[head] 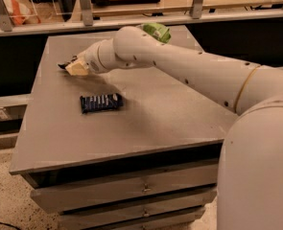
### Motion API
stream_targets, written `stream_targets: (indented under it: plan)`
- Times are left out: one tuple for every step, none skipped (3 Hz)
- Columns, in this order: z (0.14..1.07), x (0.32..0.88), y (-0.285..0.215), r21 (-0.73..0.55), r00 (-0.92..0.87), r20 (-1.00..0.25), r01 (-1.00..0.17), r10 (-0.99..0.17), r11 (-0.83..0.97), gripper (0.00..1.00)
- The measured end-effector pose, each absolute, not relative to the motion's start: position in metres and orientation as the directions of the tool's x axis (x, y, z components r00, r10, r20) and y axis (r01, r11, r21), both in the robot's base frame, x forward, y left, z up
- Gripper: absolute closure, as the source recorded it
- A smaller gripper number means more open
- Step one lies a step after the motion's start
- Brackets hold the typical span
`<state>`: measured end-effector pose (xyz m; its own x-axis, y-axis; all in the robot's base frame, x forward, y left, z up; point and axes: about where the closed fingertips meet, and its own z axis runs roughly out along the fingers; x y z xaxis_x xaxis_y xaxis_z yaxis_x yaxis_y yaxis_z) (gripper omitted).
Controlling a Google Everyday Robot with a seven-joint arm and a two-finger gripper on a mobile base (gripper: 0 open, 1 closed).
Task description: Pick rxbar chocolate
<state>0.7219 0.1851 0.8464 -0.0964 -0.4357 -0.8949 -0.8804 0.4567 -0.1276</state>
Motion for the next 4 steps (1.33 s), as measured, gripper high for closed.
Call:
stream_targets:
  plan:
    - [0.86, 0.72, 0.189, -0.151, -0.031, -0.918, -0.894, -0.395, 0.422, 1.0]
    - [0.873, 0.717, 0.187, -0.152, 0.023, -0.944, -0.916, -0.33, 0.37, 1.0]
    - [0.89, 0.709, 0.179, -0.137, 0.06, -0.968, -0.941, -0.245, 0.31, 1.0]
    - [0.914, 0.695, 0.166, -0.139, 0.082, -0.971, -0.958, -0.223, 0.249, 1.0]
